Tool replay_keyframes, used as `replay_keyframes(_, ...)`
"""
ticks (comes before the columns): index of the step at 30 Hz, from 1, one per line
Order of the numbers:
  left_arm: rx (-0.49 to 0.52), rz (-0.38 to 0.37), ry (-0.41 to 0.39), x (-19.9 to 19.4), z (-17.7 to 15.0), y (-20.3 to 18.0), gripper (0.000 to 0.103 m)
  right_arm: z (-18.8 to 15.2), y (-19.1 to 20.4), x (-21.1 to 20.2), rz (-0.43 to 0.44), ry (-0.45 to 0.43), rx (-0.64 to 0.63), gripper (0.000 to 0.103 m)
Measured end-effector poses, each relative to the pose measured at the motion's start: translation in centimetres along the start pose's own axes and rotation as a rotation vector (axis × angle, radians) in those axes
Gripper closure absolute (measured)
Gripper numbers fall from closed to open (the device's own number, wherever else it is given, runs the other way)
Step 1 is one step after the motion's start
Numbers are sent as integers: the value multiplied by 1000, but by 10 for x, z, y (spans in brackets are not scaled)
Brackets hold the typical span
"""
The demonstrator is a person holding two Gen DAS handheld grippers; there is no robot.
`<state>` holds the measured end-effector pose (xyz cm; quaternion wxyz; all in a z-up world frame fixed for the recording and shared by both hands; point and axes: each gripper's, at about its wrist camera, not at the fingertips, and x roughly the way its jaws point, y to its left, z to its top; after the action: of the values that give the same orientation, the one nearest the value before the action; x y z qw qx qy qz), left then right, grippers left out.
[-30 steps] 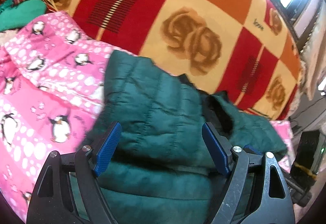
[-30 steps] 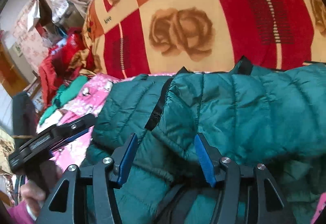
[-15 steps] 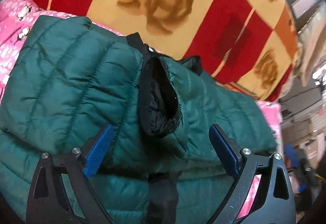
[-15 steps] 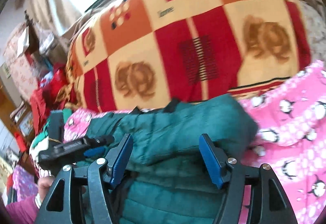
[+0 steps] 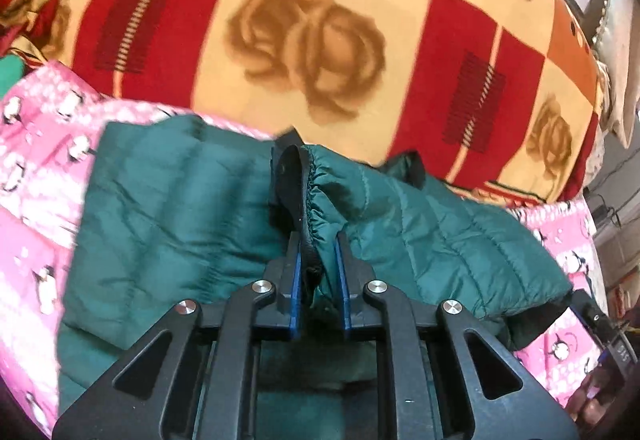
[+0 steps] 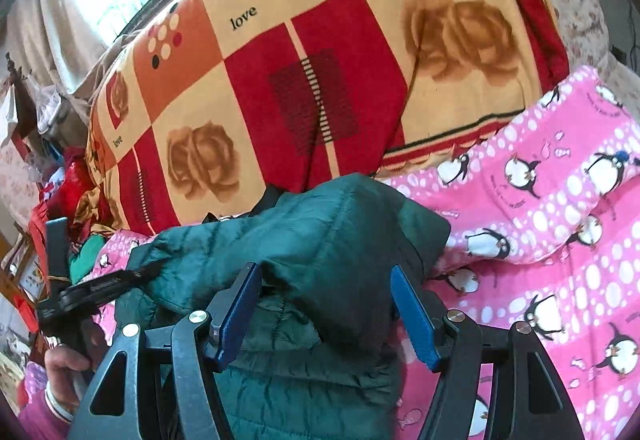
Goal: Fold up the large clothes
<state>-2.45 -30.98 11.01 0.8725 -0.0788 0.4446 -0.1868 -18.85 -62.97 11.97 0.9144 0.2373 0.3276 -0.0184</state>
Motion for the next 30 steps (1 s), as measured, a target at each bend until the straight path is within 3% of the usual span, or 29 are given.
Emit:
replay_keyframes(11, 10, 88, -91, -32, 2, 55, 91, -9, 36, 50, 19, 97, -75, 38)
replay_keyframes(17, -1, 125, -94, -32, -8, 79, 91, -21, 60, 90, 9, 169, -153, 38)
replay_keyframes(26, 2, 150, -74, -26, -12, 92, 90, -39, 97, 125, -61, 188, -343, 37)
replay_keyframes(27, 9, 149, -74, -28, -11, 91, 89, -37, 96, 124, -57, 189, -343, 37)
replay_keyframes(30, 24, 142, -81, -35, -7, 87, 62, -26, 89, 111, -22, 175, -301, 37)
